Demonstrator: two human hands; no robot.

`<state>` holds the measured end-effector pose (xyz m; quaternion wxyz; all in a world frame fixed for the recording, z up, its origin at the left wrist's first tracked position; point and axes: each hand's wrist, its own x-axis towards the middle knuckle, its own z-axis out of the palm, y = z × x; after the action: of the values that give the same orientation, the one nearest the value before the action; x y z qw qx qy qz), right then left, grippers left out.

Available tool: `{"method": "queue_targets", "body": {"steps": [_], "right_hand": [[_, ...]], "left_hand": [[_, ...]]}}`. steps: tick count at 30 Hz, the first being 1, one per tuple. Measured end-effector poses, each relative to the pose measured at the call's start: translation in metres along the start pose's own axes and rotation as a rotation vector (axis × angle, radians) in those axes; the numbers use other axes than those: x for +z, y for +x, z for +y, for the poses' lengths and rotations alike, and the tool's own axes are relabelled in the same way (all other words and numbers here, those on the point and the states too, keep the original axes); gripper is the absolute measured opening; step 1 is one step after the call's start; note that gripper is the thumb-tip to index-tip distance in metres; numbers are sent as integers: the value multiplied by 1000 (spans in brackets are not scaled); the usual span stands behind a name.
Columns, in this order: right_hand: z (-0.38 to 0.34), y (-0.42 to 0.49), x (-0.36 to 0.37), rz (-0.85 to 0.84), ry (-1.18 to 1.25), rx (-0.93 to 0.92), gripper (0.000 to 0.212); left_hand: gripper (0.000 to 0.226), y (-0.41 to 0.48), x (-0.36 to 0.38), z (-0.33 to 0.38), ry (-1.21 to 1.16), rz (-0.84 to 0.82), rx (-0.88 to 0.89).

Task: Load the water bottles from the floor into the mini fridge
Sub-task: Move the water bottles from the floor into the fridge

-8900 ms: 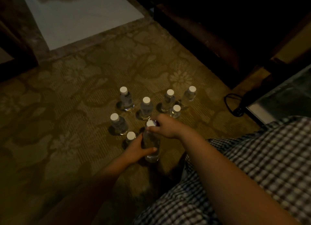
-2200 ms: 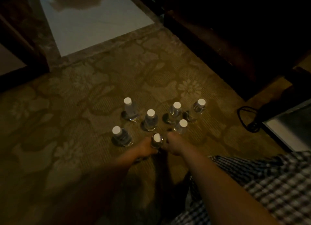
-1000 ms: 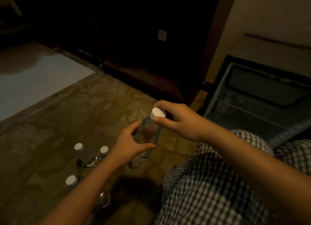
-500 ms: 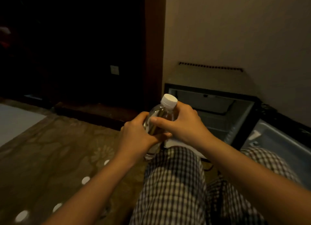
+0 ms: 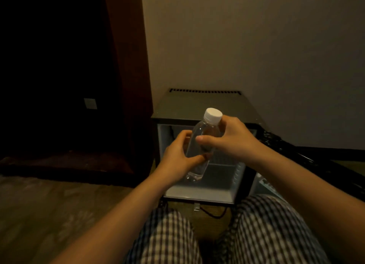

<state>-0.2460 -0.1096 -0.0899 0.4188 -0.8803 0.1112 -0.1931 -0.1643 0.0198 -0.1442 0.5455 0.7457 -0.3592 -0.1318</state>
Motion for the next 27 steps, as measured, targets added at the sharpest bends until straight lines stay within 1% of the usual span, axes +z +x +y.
{"method": "queue_targets", "body": {"steps": [2,4,7,10,14,18,21,23,25,27], "right_hand": [[16,9,-3,9,-13,25,42],[33,19,-3,16,-10,54,43],[58,30,-1,13,-22,90,47],[82,39,6,21,-44,102,47],[119,49,26,-10,-27,174,41],[155,60,51,-68,-75,265,35],[183,68,75,-90,-46,310,33],[198,71,89,-88,-6,332,27],[216,76,106,-91,24,366,25],[232,78,120,-100,7,396,27]], "left_hand": [[52,18,8,-9,-6,-50,-13],[50,34,16,-18,12,-60,-1],[47,55,29,-31,124,-48,6],[49,74,40,-52,189,-65,-6],[49,93,51,-88,269,-110,-26],[48,100,57,-126,353,-172,-77],[52,107,60,-156,357,-217,-116],[57,110,63,-172,357,-227,-138],[62,112,68,-195,322,-237,-184],[63,112,74,-217,257,-243,-245]]}}
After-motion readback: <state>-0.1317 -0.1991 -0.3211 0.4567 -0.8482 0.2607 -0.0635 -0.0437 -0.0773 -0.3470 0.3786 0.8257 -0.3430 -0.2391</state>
